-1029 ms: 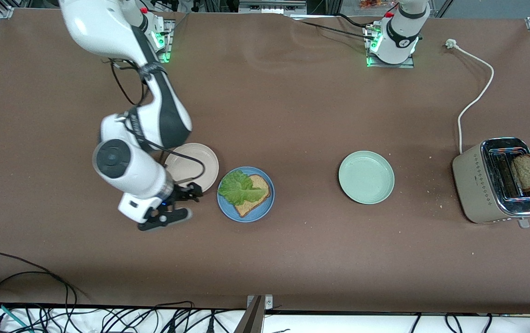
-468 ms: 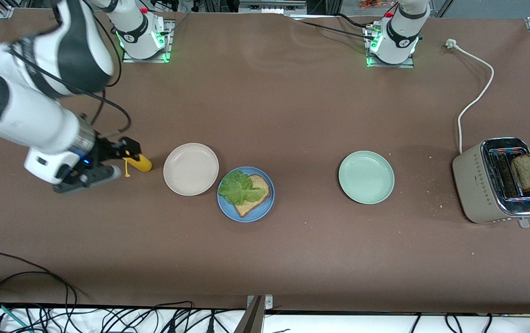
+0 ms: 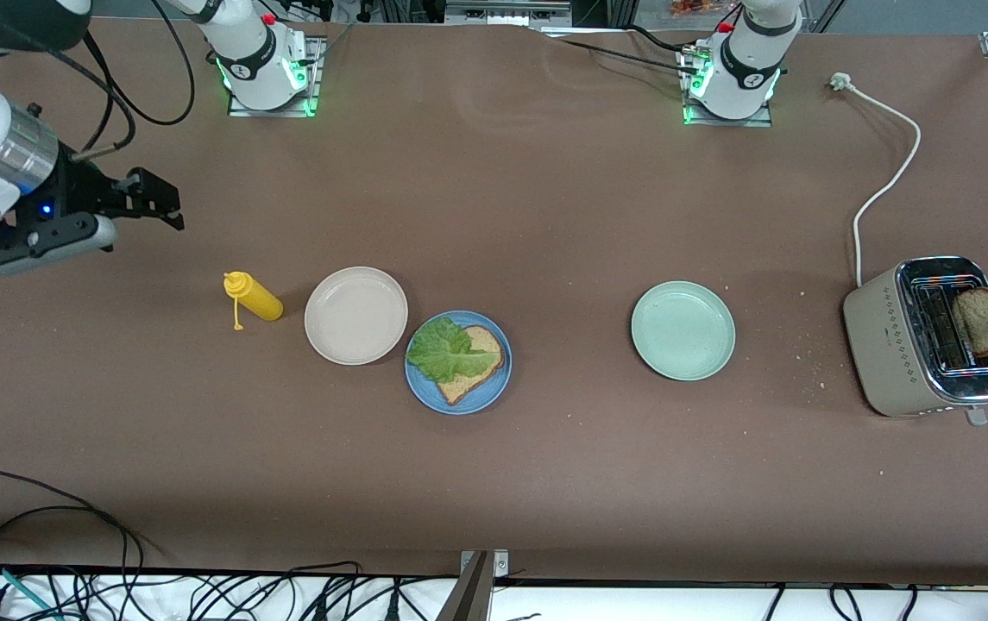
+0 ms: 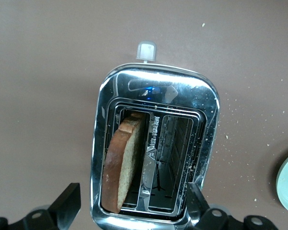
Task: Make sandwich in blue plate with both arms
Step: 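Withdraw the right gripper while the left gripper grasps the toaster bread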
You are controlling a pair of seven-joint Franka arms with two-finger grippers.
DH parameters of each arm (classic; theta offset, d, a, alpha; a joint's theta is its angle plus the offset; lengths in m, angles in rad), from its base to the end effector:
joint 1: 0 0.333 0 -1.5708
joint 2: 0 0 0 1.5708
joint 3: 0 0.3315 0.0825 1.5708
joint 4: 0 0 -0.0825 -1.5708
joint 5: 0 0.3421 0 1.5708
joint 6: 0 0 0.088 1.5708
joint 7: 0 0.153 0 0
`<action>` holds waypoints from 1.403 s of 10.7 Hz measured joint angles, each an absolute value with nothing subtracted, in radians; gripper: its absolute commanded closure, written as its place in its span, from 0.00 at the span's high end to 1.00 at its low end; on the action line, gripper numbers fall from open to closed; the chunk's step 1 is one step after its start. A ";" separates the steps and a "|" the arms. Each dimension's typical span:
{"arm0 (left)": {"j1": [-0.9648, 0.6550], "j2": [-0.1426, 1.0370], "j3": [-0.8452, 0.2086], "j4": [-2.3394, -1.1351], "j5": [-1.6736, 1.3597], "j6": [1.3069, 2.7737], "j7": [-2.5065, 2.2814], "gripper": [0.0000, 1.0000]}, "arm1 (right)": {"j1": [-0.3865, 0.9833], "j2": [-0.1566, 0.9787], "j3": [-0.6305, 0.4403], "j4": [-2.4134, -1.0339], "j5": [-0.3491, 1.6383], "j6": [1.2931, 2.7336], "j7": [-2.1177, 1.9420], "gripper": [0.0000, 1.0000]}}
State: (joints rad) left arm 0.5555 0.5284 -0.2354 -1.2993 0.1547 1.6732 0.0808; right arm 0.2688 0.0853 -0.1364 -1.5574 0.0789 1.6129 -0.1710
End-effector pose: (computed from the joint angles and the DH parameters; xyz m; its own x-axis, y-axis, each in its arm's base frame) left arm 0.6024 0.2544 0.4122 0.9622 0.2323 -0.1424 0.2317 -0.9726 -0.0209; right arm 0.5342 0.0859 0.5592 0.9552 0.2954 -0.0173 0.2935 -0.9533 -0.0710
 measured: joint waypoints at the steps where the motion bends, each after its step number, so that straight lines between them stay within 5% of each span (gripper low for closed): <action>1: 0.557 0.538 -0.235 -1.302 0.155 1.673 0.081 0.97 | 0.239 0.056 -0.105 -1.593 0.072 1.617 -0.167 1.00; 6: 0.583 0.587 -0.235 -1.307 0.169 1.673 0.081 0.87 | 0.089 0.036 0.011 -1.726 0.070 1.765 -0.132 1.00; 12: 0.583 0.610 -0.236 -1.308 0.201 1.659 0.081 0.00 | 0.068 0.032 -0.003 -1.704 0.068 1.759 -0.121 1.00; 15: 0.582 0.610 -0.239 -1.308 0.201 1.652 0.089 0.00 | 0.066 0.032 -0.013 -1.676 0.040 1.729 -0.121 1.00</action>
